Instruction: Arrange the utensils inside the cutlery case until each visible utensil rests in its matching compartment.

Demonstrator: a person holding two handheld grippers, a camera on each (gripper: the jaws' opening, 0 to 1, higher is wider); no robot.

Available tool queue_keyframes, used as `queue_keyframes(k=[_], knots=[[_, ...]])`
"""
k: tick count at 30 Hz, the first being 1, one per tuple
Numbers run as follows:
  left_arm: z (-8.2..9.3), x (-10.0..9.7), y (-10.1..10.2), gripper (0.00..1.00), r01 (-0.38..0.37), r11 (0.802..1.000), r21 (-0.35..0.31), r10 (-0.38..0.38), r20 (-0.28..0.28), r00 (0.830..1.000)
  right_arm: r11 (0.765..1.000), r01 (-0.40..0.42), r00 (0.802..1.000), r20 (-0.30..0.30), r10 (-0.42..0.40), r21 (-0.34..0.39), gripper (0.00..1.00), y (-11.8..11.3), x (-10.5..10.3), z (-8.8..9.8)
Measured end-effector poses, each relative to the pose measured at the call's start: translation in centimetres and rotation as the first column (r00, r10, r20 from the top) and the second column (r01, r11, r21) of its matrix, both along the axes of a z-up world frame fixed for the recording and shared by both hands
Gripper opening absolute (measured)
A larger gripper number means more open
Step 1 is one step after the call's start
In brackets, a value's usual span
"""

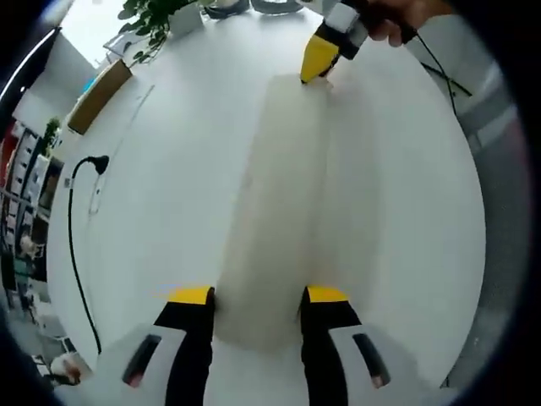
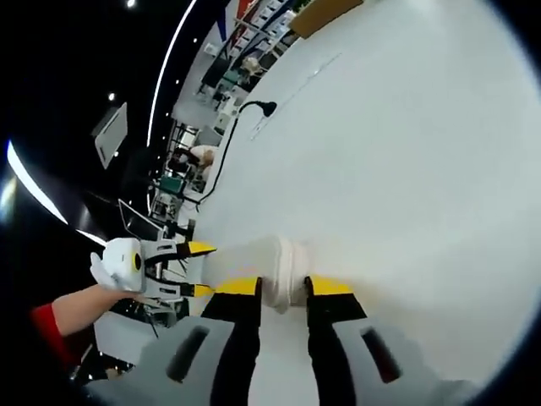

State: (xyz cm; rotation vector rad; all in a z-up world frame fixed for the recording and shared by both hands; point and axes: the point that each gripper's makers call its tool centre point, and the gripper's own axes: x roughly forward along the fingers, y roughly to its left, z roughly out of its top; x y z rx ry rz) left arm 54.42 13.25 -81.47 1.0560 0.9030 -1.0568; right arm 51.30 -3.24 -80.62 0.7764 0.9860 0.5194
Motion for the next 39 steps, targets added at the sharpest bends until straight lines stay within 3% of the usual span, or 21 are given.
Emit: queue_keyframes(k=[2,8,12,14,16,17,20,22,24,26,28,29,30,32,34,35,37,38,39], knots=[[0.0,0.0,0.1,0.41,-0.007,1.0,0.011,0.007,-0.009,1.0,0.999,0.026,0.999,0.041,-0.024,-0.026,0.2,-0.4,0.4,0.3],[-0.1,-0.1,0.0,0.4,0.001,1.0,0.031,0.0,-0.007,1.0,0.996,0.09,0.996,0.02,-0.09,0.012,0.15,-1.0,0.3,0.0],[-0.1,-0.2,0.0,0.39,0.01,0.999,0.035,-0.01,-0.007,1.0,0.995,0.094,0.994,0.049,-0.095,0.025,0.13,-0.8,0.5,0.1],[-0.1,-0.3,0.0,0.39,0.022,0.999,0.033,-0.022,-0.011,1.0,0.995,0.095,0.995,0.031,-0.096,0.028,0.13,-0.7,0.7,0.0],[-0.1,-0.3,-0.1,0.39,0.052,0.998,0.024,-0.052,-0.007,0.999,0.995,0.089,0.996,-0.029,-0.087,0.055,0.14,-0.6,0.7,0.1],[-0.1,-0.3,0.0,0.39,0.052,0.998,0.024,-0.052,-0.006,0.999,0.999,0.021,0.999,0.035,-0.022,0.026,0.16,-0.6,0.7,0.1],[-0.1,-0.3,-0.1,0.39,0.046,0.999,0.023,-0.046,0.001,0.999,0.998,0.026,1.0,-0.016,-0.025,0.062,0.18,-0.5,1.4,0.1],[-0.1,-0.3,-0.1,0.39,0.05,0.999,0.02,-0.05,0.001,0.999,0.995,0.076,0.996,0.034,-0.078,0.071,0.22,-0.9,3.0,0.5],[-0.1,-0.3,-0.1,0.39,0.053,0.998,0.019,-0.053,-0.002,0.999,0.986,0.12,0.993,-0.015,-0.119,0.118,0.27,-0.8,3.6,0.8],[-0.1,-0.3,-0.2,0.39,0.052,0.998,0.023,-0.052,-0.01,0.999,0.991,0.097,0.995,0.018,-0.1,0.096,0.26,-0.6,4.3,0.6],[-0.1,-0.3,-0.2,0.39,0.052,0.998,0.026,-0.052,-0.013,0.999,0.992,0.121,0.992,0.043,-0.122,0.035,0.18,-1.2,4.9,-0.3],[-0.1,-0.3,-0.2,0.39,0.051,0.998,0.027,-0.051,-0.014,0.999,0.994,0.092,0.995,0.043,-0.094,0.062,0.19,-0.9,4.6,-0.2],[-0.2,-0.3,-0.2,0.39,0.051,0.998,0.028,-0.051,-0.013,0.999,0.988,0.127,0.991,0.02,-0.13,0.089,0.19,-0.9,4.7,-0.3],[-0.2,-0.4,-0.2,0.39,0.054,0.998,0.027,-0.054,-0.008,0.999,0.987,0.135,0.99,0.031,-0.139,0.091,0.18,-0.9,4.8,-0.5],[-0.2,-0.4,-0.2,0.39,0.053,0.998,0.028,-0.053,-0.007,0.999,0.996,0.074,0.985,0.152,-0.081,0.051,0.16,-0.9,4.8,-0.4],[-0.2,-0.4,-0.2,0.39,0.05,0.998,0.026,-0.049,-0.009,0.999,0.993,0.098,0.989,0.103,-0.105,0.073,0.16,-0.7,4.5,-0.4],[-0.2,-0.3,-0.3,0.39,0.044,0.999,0.032,-0.044,-0.014,0.999,0.997,0.067,0.979,0.19,-0.072,0.037,0.13,-0.6,4.7,-0.2],[-0.2,-0.4,-0.3,0.39,0.044,0.998,0.036,-0.043,-0.016,0.999,0.999,0.052,0.962,0.267,-0.054,0.015,0.11,-0.6,5.1,0.0],[-0.2,-0.4,-0.3,0.39,0.043,0.998,0.038,-0.043,-0.017,0.999,0.996,0.078,0.976,0.203,-0.083,0.034,0.04,-0.5,5.1,-0.2]])
